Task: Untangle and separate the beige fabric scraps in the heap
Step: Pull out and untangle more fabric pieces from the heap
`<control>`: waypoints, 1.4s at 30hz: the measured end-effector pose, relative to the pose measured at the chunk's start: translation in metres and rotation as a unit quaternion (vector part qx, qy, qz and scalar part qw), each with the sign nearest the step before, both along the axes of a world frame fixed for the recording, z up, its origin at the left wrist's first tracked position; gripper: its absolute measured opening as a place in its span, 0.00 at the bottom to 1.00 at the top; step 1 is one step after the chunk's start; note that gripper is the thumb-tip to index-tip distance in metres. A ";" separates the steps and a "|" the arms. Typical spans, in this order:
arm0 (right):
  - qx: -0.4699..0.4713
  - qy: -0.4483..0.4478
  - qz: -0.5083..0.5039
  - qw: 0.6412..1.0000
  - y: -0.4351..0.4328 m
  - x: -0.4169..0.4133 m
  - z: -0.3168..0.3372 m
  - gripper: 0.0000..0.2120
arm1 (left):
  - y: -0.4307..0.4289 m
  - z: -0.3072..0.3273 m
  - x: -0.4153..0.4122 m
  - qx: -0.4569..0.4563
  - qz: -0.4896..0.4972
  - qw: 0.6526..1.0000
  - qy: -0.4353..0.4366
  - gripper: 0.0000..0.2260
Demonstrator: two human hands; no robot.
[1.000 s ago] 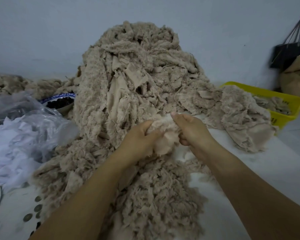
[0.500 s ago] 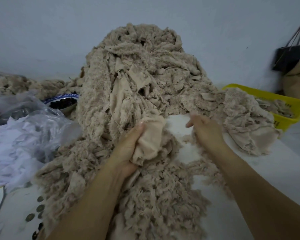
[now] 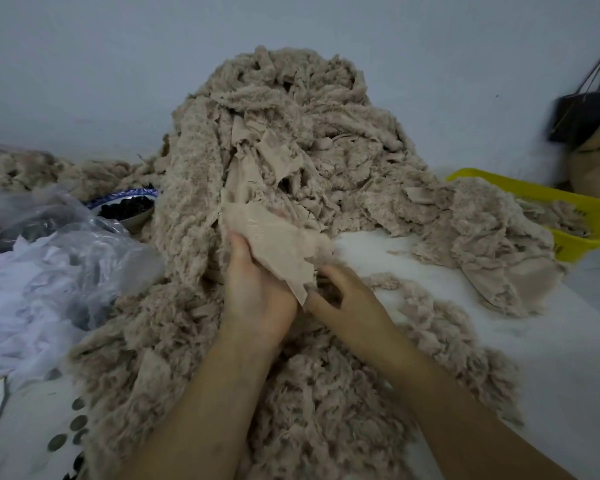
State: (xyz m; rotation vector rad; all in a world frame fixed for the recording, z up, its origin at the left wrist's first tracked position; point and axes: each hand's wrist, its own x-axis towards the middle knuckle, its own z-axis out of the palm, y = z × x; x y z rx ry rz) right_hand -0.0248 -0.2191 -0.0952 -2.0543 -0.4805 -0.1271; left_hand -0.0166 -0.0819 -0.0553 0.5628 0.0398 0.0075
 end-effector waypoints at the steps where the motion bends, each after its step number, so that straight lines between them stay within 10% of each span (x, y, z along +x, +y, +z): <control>1: -0.003 -0.013 -0.012 1.000 -0.001 0.002 -0.001 0.09 | 0.001 -0.002 0.002 0.002 0.003 1.000 -0.006 0.28; 8: 0.193 0.069 -0.069 0.976 -0.008 0.007 0.005 0.14 | -0.003 -0.021 -0.004 0.192 0.006 0.981 -0.036 0.34; 13: 0.175 0.056 -0.061 0.981 -0.004 0.008 0.000 0.13 | -0.014 -0.036 -0.012 0.543 0.017 0.837 -0.059 0.14; 18: 0.134 0.046 0.011 0.990 0.001 0.000 0.000 0.12 | -0.010 -0.037 -0.010 0.587 0.231 0.767 -0.118 0.18; 28: -0.116 -0.149 -0.103 0.977 0.004 0.008 0.000 0.09 | -0.015 -0.030 -0.018 0.420 0.181 0.877 -0.144 0.11; 36: -0.015 -0.125 -0.054 0.991 0.003 0.003 0.000 0.11 | -0.013 -0.031 -0.013 0.333 0.126 0.935 -0.011 0.11; 42: 0.075 -0.121 -0.072 0.987 -0.004 0.000 0.008 0.10 | -0.021 -0.033 -0.024 0.408 0.003 0.907 -0.104 0.26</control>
